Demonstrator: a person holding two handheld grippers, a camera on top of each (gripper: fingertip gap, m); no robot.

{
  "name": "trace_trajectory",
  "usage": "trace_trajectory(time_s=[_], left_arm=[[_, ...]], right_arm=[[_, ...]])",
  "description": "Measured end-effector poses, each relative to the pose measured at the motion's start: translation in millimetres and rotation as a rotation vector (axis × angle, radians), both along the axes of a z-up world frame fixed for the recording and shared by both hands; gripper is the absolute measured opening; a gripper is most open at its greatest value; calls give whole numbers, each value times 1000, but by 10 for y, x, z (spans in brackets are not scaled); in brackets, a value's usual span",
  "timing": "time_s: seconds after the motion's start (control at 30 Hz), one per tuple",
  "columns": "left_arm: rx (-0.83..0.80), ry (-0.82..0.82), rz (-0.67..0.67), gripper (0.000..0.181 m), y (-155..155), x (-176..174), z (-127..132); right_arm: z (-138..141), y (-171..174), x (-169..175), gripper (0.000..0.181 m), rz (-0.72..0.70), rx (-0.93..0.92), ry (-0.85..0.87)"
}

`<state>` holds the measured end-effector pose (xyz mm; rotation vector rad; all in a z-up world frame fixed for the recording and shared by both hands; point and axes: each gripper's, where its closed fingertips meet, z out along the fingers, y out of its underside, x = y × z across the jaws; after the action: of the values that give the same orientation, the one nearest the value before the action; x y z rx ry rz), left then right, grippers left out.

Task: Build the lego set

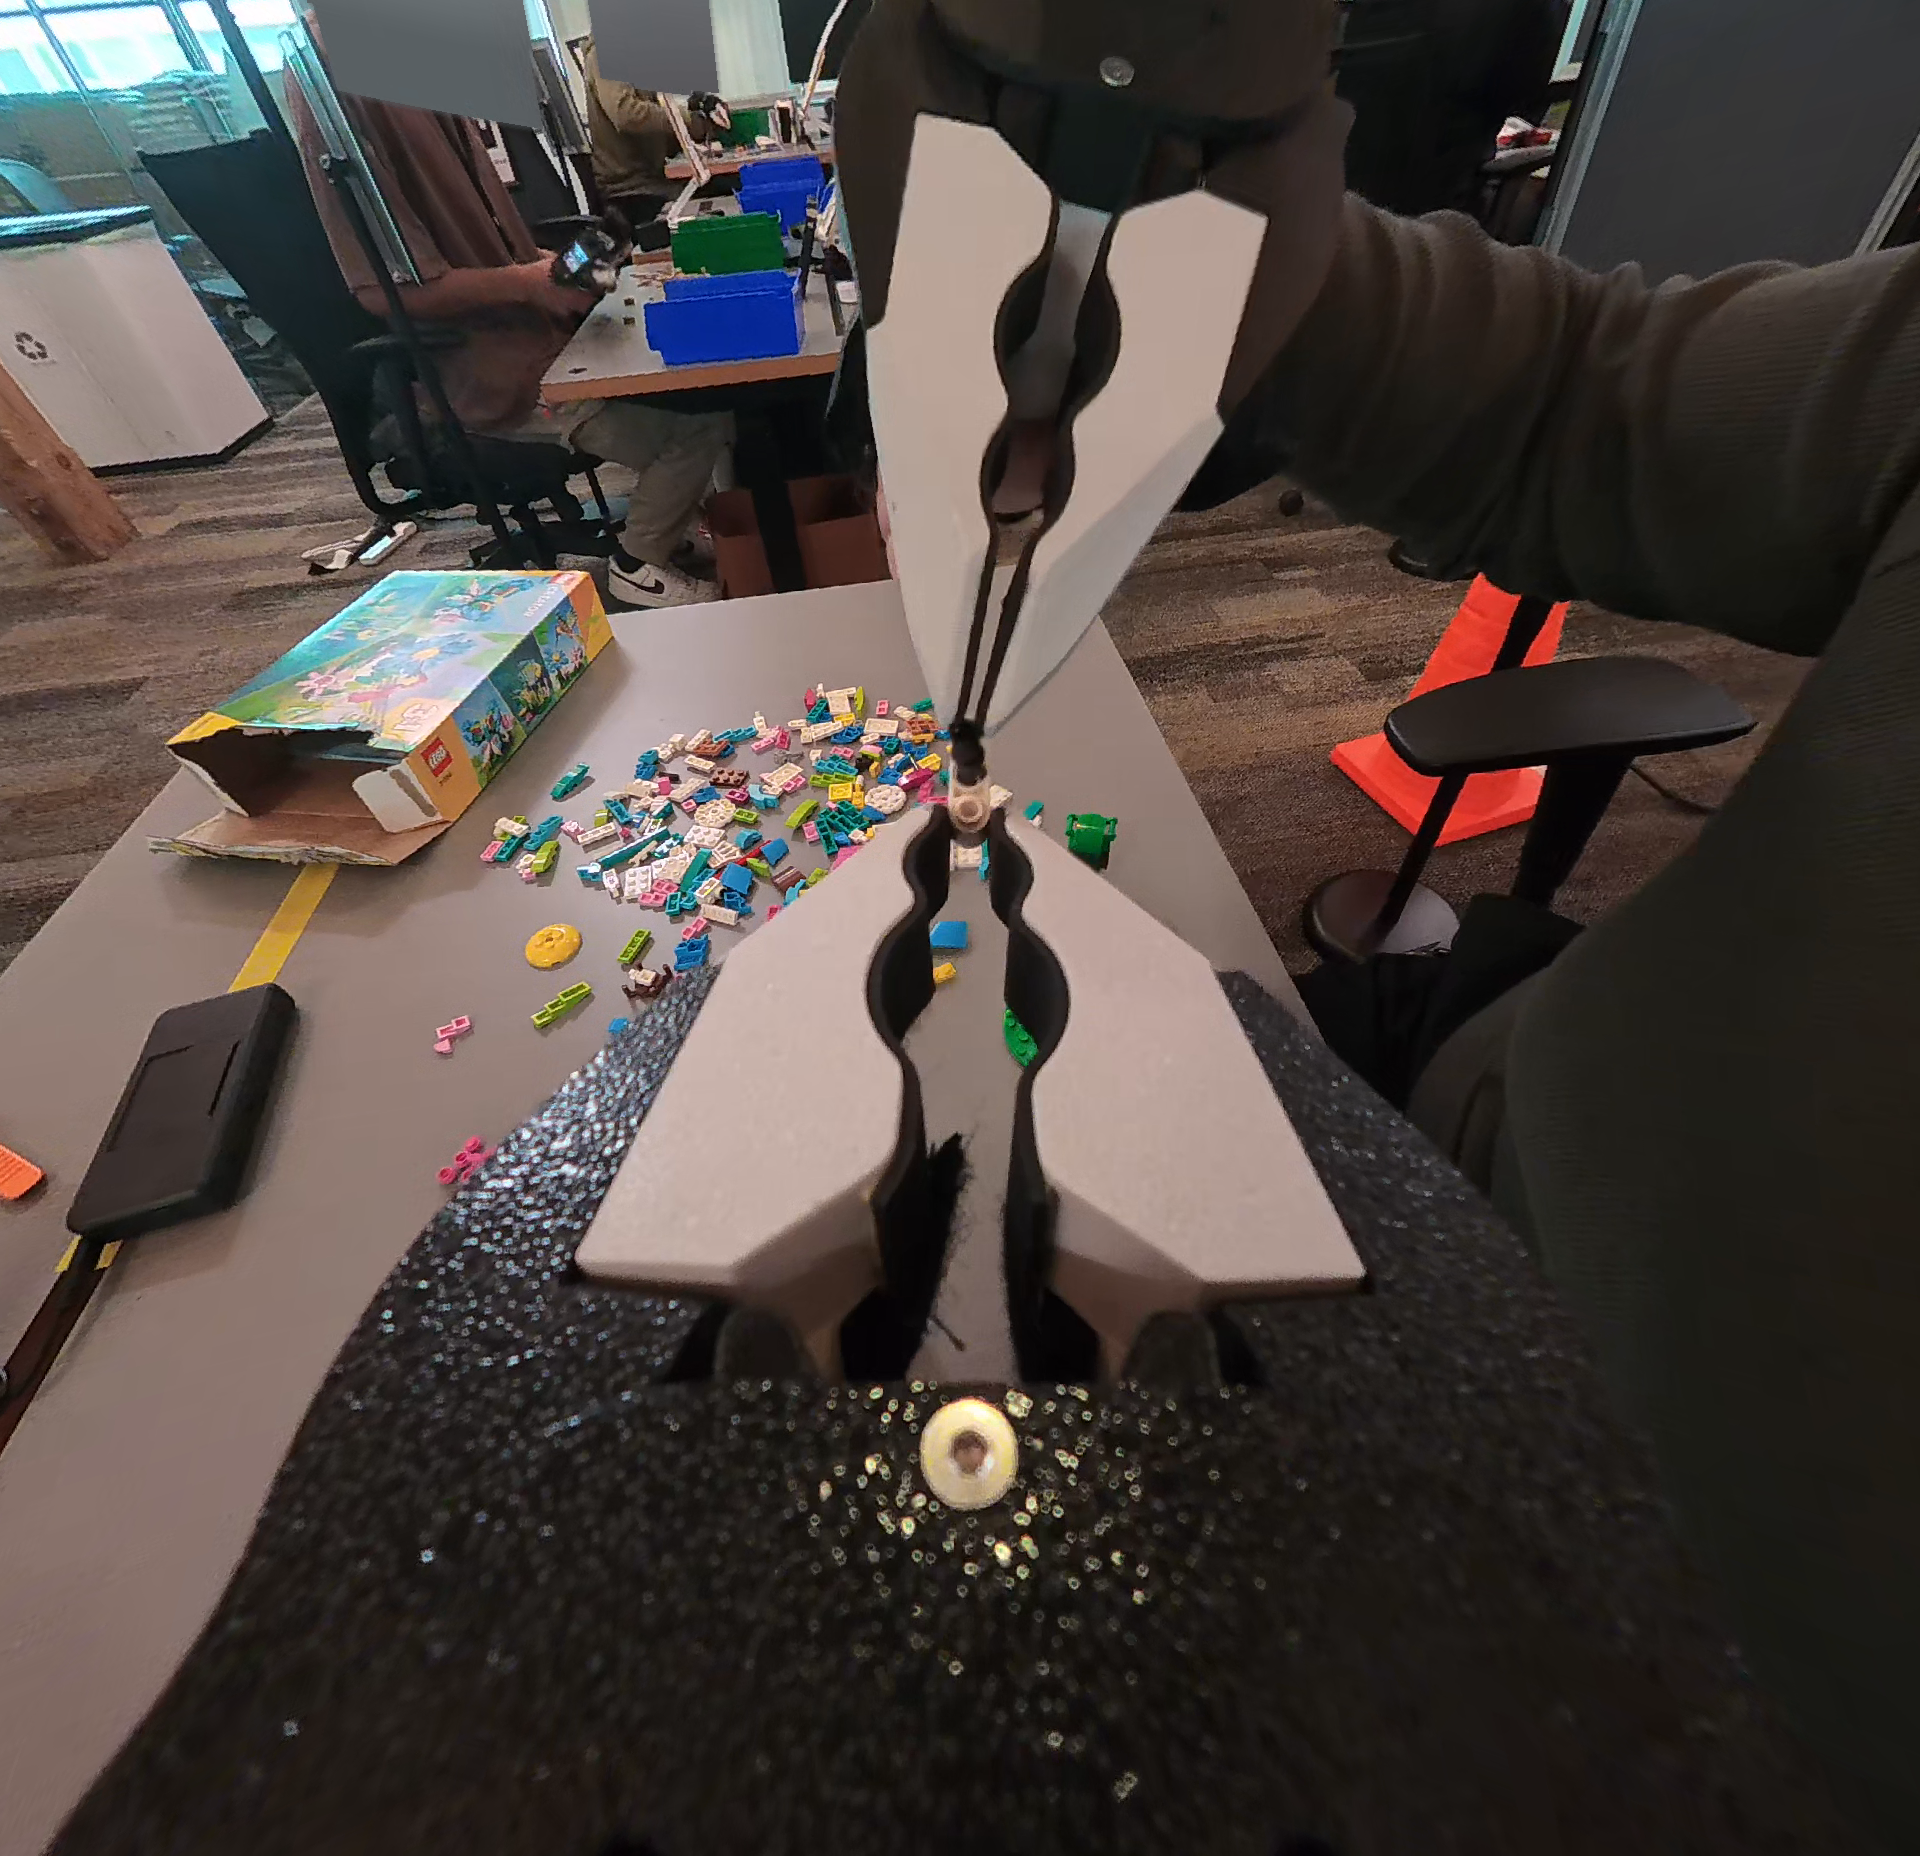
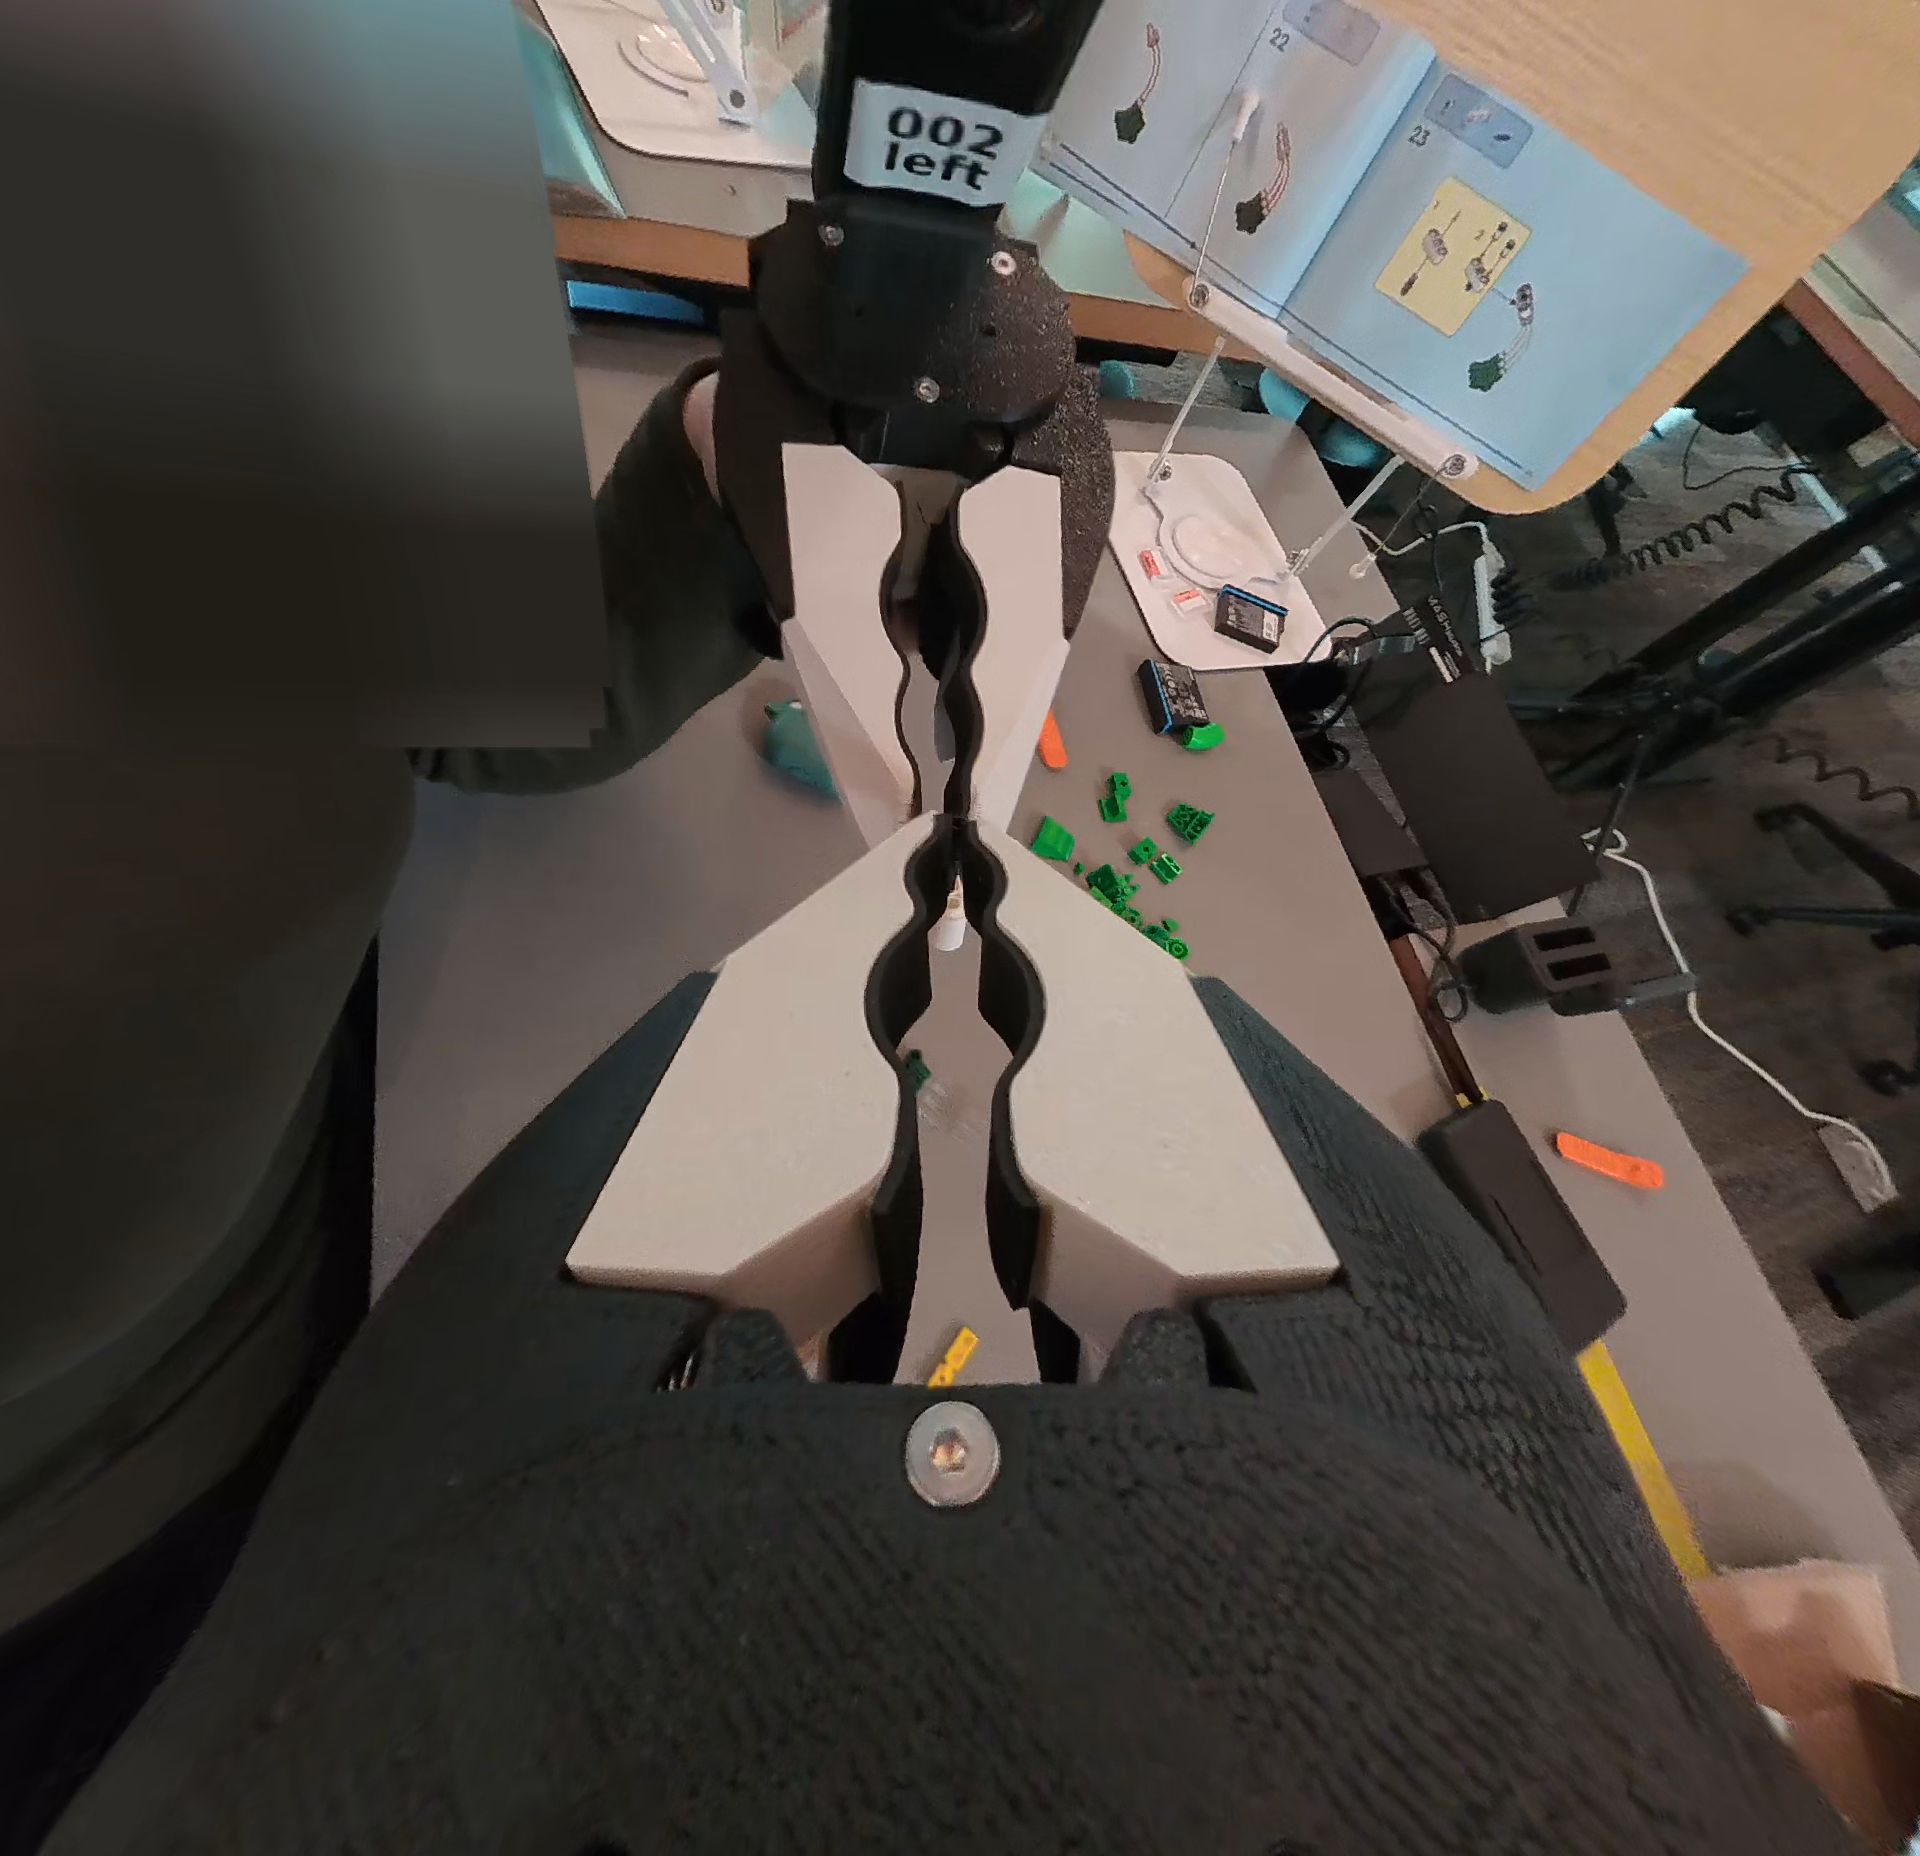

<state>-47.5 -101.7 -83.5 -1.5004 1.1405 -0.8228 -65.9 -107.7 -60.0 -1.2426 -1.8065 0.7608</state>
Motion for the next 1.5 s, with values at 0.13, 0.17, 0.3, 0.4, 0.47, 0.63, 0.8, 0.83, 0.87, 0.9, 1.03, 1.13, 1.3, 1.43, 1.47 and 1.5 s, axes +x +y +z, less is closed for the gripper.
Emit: trace_trajectory(time_s=[0.13,0.17,0.3,0.4,0.47,0.63,0.8,0.83,0.87,0.9,1.03,1.13,1.3,1.43,1.47,1.5], left_arm=[[10,18,-3,4,-10,27,-17],[13,24,0,4,-8,36,-22],[20,10,7,4,-3,24,8],[19,11,18,4,10,-18,5],[9,21,21,4,36,-11,-29],[-12,49,23,4,79,11,-108],[-13,59,15,4,71,3,-126],[-13,62,13,4,66,3,-132],[-13,66,10,4,61,5,-138],[-12,72,6,4,55,10,-146],[-2,104,-21,4,-2,52,-183],[24,139,2,4,17,42,-211],[38,142,2,4,-14,19,-192],[33,135,27,4,27,-18,-187],[33,145,59,4,83,-49,-205],[31,152,88,5,139,-82,-220]], right_arm=[[-41,-37,16,0,16,50,-41],[-52,-40,21,0,18,57,-51],[-107,29,57,0,-4,77,-72],[-109,0,53,0,4,47,-53],[-149,16,55,0,1,70,-69],[-241,63,51,0,-10,85,-95],[-153,46,34,0,11,115,-59],[-134,32,24,0,25,140,-57],[-135,13,15,0,45,172,-67],[-152,-5,6,3,64,205,-89],[-249,-58,-28,6,130,306,-192],[-282,-69,-23,1,159,364,-247],[-295,-54,-11,2,148,403,-268],[-145,22,-15,3,63,354,-129],[-93,56,-5,4,29,350,-72],[-35,84,8,5,-7,347,2]])
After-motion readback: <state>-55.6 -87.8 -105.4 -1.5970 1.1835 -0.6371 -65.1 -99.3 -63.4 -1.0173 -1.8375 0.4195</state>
